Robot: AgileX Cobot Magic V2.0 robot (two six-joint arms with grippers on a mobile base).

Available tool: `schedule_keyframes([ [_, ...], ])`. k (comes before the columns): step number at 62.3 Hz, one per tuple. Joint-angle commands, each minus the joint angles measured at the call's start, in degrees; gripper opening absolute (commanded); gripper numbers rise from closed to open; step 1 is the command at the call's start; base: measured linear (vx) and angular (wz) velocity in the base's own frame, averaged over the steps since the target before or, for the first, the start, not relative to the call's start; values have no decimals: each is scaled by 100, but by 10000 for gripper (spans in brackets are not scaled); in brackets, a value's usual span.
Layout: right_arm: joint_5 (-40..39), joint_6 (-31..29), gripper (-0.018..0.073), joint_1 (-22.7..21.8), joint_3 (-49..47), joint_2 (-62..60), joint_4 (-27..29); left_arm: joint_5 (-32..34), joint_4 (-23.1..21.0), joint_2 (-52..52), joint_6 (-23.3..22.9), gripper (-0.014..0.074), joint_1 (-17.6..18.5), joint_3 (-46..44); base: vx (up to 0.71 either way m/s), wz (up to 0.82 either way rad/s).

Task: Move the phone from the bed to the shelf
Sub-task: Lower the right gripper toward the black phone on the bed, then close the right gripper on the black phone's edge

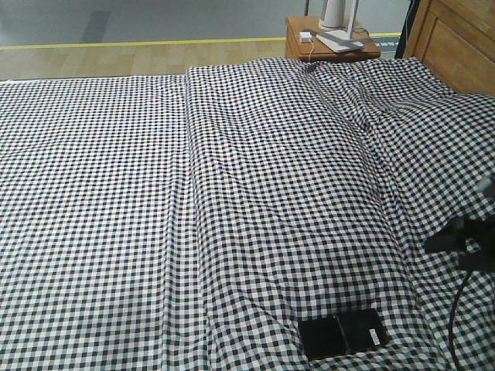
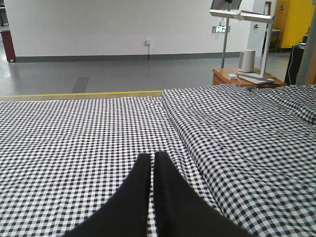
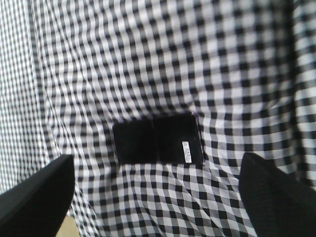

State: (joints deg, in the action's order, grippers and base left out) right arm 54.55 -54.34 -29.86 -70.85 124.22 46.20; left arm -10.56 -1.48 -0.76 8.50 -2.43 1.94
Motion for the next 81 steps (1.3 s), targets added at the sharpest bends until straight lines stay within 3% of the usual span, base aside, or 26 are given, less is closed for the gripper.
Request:
schedule_keyframes([
  [1,234,-470,621,-46,-151,69,359,415,-52,-77,-33,1,20,-122,0,0],
  [17,613,-1614,608,-41,-151,991,943,415,-52,-77,-33,1,20,-122,0,0],
  [33,640,-2111,596,-41,-169,1708,1215,415,-52,-77,-33,1,20,-122,0,0],
  [44,782,-2098,594,52,-533,2120,1160,415,-52,-77,-33,1,20,-122,0,0],
  [64,835,-1955,594,650,-1188,2583,1100,415,-52,-77,-33,1,20,-122,0,0],
  [81,920,-1765,594,694,-1475,2934,919,415,-52,-77,-33,1,20,-122,0,0],
])
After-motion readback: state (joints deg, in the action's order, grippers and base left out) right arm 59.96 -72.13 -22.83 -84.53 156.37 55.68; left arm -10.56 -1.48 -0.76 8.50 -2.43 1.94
